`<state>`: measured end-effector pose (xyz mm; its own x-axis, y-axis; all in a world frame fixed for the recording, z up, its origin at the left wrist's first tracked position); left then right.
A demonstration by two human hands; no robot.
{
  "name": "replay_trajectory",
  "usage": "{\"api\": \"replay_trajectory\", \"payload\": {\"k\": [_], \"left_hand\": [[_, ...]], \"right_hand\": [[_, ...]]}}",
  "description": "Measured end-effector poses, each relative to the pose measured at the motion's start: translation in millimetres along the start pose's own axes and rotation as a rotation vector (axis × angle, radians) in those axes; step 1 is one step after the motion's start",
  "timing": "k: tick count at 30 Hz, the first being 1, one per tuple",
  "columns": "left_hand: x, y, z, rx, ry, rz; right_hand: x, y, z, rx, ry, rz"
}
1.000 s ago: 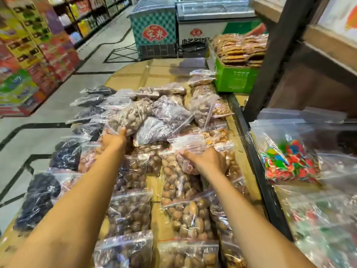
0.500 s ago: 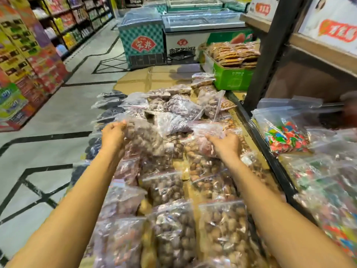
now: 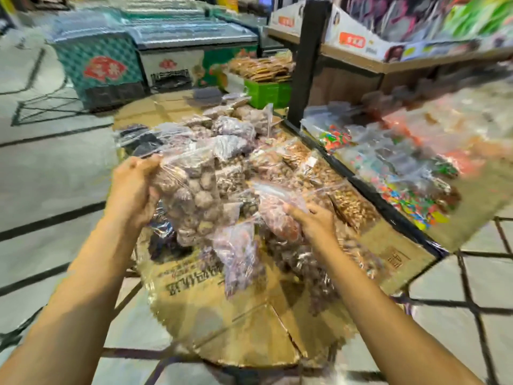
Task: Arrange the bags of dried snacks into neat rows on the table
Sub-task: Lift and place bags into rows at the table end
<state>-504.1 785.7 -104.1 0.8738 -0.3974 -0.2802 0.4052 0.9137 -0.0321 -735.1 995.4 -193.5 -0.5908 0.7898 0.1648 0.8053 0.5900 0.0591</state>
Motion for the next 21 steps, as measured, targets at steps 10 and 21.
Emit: {"api": "replay_trajectory", "payload": {"k": [10,21], "left_hand": [[77,119,1,0.045,-0.178,0.043],[180,110,-9,0.222,0.022,0.037]], "right_hand": [[-22,116,46,0.188,0.171,-0.028],[-95,135,69,-0.160,0.648,0.055]]}}
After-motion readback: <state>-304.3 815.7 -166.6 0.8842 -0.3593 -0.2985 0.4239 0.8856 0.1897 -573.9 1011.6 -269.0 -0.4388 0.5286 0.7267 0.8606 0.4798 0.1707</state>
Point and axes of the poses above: each hand's wrist, its own y-axis away from the middle knuckle, its own x-axis out of the back of the hand, z = x × y, the point moved 2 cm from there along -y, towards the middle knuckle, and after that the axes turned 6 degrees about -z, right-handed, at the moved point
